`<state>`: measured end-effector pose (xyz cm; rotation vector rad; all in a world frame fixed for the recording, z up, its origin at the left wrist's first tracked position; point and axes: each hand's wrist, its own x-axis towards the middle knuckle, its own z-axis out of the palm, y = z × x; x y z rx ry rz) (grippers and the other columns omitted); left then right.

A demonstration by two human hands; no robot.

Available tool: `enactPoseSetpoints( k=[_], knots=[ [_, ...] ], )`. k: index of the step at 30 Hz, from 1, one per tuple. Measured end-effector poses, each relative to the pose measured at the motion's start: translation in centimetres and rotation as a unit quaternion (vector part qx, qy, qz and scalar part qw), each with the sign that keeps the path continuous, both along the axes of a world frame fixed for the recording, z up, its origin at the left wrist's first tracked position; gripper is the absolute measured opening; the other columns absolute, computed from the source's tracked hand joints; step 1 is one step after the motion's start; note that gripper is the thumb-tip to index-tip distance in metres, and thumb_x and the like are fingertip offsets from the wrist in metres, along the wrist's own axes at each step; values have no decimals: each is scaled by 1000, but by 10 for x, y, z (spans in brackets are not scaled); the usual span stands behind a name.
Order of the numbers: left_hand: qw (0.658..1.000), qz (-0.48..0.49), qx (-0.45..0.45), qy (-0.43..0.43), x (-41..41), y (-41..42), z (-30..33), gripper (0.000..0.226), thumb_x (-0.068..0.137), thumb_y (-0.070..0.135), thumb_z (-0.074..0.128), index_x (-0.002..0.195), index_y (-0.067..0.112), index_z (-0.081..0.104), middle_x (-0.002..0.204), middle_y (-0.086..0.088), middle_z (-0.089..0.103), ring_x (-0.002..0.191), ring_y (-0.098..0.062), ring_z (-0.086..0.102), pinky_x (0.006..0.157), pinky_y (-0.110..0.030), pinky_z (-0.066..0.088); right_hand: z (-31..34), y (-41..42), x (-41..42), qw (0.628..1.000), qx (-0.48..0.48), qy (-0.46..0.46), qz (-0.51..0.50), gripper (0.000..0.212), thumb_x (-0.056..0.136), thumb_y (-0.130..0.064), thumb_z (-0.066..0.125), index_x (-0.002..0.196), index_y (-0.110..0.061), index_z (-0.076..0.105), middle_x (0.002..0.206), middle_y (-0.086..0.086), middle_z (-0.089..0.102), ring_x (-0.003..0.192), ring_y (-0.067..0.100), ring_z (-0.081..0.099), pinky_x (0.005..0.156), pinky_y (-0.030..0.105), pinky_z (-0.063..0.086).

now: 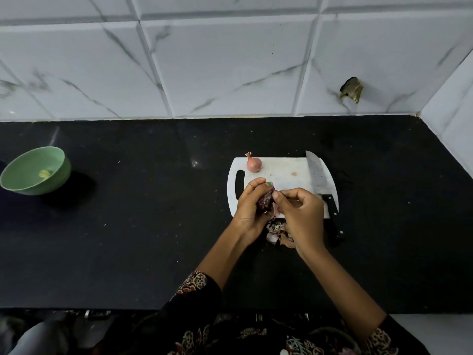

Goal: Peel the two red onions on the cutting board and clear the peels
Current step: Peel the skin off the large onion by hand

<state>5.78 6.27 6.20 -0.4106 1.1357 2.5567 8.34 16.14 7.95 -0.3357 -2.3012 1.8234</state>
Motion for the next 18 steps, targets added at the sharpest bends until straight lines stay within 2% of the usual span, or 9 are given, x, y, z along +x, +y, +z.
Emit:
enactPoseSetpoints(
  k=[2, 8, 13, 15, 18],
  knots=[
    [1000, 11, 3, -5, 1, 2, 1, 18, 89, 7, 56, 80, 22, 55, 74, 4, 60, 65, -7, 59, 55, -22, 48, 0, 0, 0, 1000, 24, 13, 2, 7, 83, -17, 69, 83, -9, 69, 74, -5, 69, 68, 4, 66, 63, 17, 52],
    [1000, 29, 4, -7, 2, 4, 2, 17, 89, 5, 56, 82, 21, 57, 73, 3, 60, 65, -10, 60, 60, -27, 49, -2, 2, -4, 996, 80, 7, 38, 8, 88, -20, 63, 84, -13, 65, 73, -7, 66, 67, 2, 62, 58, 9, 45],
    [999, 22, 10, -26, 2, 5, 1, 15, 89, 12, 56, 80, 24, 58, 77, 4, 59, 72, -12, 57, 57, -25, 48, -13, 4, -6, 997, 33, -46, 44, 10, 89, -20, 60, 85, -11, 62, 78, 1, 67, 72, 13, 65, 67, 27, 52],
    [998, 30, 31, -45, 2, 4, 2, 12, 90, 14, 56, 84, 24, 59, 81, 3, 61, 70, -11, 58, 56, -24, 47, -22, 9, -4, 997, 21, -61, 31, 12, 87, -19, 62, 80, -10, 61, 74, 4, 67, 68, 16, 64, 64, 31, 51],
    [996, 38, 54, -60, 0, 2, 4, 9, 90, 17, 56, 91, 23, 63, 80, 2, 66, 67, -10, 62, 58, -25, 46, -31, 18, 0, 994, 68, -83, 33, 19, 87, -25, 63, 75, -11, 59, 68, 3, 65, 62, 16, 62, 58, 31, 47]
  ],
)
